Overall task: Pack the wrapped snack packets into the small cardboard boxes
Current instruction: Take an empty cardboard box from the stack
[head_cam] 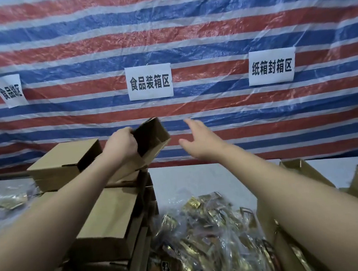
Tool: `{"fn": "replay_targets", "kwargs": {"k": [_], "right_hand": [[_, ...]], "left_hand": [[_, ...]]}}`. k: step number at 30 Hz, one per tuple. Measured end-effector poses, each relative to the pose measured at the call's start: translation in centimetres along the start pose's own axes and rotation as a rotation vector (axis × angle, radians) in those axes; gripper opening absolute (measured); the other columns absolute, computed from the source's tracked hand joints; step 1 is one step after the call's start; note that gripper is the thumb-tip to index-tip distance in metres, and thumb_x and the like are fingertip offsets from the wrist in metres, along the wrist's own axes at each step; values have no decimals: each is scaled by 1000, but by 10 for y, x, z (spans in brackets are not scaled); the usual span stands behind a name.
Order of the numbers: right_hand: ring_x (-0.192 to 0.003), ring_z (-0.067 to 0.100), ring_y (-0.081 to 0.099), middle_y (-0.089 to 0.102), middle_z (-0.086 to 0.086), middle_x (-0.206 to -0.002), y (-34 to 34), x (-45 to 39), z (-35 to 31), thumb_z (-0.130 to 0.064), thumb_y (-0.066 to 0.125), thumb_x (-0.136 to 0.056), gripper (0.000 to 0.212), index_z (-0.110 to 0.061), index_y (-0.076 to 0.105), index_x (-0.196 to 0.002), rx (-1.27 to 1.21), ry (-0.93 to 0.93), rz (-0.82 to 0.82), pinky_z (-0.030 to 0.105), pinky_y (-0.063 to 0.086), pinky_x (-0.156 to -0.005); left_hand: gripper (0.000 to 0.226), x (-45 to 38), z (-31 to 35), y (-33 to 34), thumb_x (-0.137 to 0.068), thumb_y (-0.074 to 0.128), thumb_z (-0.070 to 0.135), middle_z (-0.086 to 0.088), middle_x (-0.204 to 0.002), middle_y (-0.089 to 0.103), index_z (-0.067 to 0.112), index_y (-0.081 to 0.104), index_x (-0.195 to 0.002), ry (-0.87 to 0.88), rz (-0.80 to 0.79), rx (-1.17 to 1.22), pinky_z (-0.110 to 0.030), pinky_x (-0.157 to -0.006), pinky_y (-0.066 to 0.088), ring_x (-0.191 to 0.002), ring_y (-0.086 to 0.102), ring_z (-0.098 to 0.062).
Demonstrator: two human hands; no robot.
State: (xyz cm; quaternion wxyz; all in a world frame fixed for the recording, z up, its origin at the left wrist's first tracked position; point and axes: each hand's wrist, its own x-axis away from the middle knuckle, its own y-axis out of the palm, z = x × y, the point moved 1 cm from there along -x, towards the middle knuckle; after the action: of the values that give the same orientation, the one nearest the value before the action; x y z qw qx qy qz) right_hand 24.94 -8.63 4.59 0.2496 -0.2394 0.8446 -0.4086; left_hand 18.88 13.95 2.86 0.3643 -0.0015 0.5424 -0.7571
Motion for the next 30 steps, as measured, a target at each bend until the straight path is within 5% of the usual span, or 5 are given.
{"fn": "replay_targets", "kwargs": {"k": [6,9,11,14,30], "right_hand": [[-141,27,36,32,5,-157,-60,-2,-4,-29,63,-94,67,-24,31,-153,52,-43,108,42,35,-112],[-97,20,64,56,4,-126,-70,21,5,-22,61,-92,40,-25,52,-131,126,-41,-23,31,57,-73],[-75,14,58,63,3,-99,-69,46,12,-21,58,-92,5,-21,60,-96,228,-52,-37,26,45,-55],[-66,14,53,55,-2,-75,-52,98,30,-23,56,-90,22,-26,49,-70,278,-40,-52,26,32,-52],[-72,13,54,56,-6,-81,189,393,166,-22,52,-88,6,-24,56,-84,138,365,-462,25,37,-55]], "left_hand": [[28,58,40,-69,-103,43,16,7,-109,62,23,65,-119,140,-176,428,-24,-74,42,-97,57,-11],[26,96,58,-73,-104,43,19,8,-108,67,31,66,-110,162,-307,587,-23,-77,48,-99,61,-6],[26,120,66,-68,-104,44,19,8,-108,67,32,66,-109,160,-335,596,-21,-79,50,-98,63,-3],[27,161,66,-50,-103,46,17,15,-102,67,34,66,-101,105,-400,670,-9,-68,49,-85,63,9],[20,456,-41,143,-103,47,16,5,-108,64,22,65,-109,-195,-980,577,-6,-76,42,-100,57,-7]]}}
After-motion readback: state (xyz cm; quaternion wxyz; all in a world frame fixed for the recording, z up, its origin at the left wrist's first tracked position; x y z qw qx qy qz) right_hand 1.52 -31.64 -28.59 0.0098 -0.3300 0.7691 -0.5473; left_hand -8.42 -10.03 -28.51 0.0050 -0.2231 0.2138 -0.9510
